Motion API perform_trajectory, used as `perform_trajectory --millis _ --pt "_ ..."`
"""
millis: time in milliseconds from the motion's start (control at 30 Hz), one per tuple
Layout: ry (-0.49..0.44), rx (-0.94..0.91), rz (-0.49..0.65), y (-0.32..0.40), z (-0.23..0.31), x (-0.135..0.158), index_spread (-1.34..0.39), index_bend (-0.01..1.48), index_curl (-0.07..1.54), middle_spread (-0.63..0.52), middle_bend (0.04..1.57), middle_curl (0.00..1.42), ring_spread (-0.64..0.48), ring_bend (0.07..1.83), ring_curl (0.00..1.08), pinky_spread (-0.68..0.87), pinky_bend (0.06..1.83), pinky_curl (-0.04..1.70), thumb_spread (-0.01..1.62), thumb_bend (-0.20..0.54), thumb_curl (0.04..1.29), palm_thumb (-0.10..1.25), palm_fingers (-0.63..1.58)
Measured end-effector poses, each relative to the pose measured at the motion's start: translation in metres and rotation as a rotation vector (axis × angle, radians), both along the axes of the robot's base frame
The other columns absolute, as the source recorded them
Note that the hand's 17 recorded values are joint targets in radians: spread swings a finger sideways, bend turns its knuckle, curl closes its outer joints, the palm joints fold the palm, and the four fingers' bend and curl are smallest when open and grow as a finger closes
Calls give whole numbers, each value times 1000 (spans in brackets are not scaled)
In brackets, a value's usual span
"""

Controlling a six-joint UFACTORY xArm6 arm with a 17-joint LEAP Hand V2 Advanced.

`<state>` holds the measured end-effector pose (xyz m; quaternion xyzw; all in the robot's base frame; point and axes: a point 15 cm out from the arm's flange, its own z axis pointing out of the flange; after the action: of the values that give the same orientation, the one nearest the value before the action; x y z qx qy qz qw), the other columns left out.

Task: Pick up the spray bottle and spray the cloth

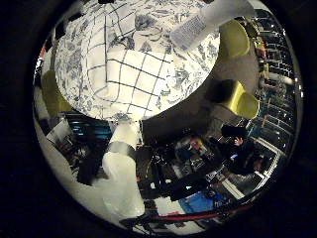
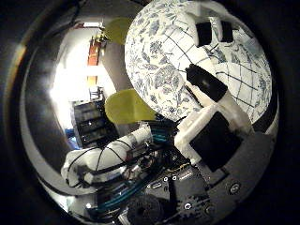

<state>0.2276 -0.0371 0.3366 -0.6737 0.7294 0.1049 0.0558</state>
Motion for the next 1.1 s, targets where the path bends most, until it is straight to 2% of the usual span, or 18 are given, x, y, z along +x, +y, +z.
perform_trajectory --millis 233,367,500,733,900,1100 --pt "-79 -9 -62 -30 14 -8 -451 320 515 -272 617 545 -152 692 428 -23 223 835 1135 -35 308 750 460" --pt "-155 28 -132 -50 24 -7 -431 280 499 -250 581 532 -138 687 421 9 227 825 1097 -29 302 663 444" --pt "-268 95 -227 -69 37 -2 -419 257 488 -230 560 524 -126 681 414 30 227 815 1088 -24 305 644 452" --pt "-548 198 -400 -125 69 7 -405 222 475 -213 536 515 -110 662 399 82 243 800 1076 -25 324 632 473" --pt "-632 231 -507 -180 82 -9 -368 184 455 -170 502 503 -67 636 387 126 277 796 1077 -25 329 610 416" --pt "-715 357 -591 -226 79 -31 -290 161 399 -78 448 474 51 564 356 261 312 743 1073 -24 330 592 259"
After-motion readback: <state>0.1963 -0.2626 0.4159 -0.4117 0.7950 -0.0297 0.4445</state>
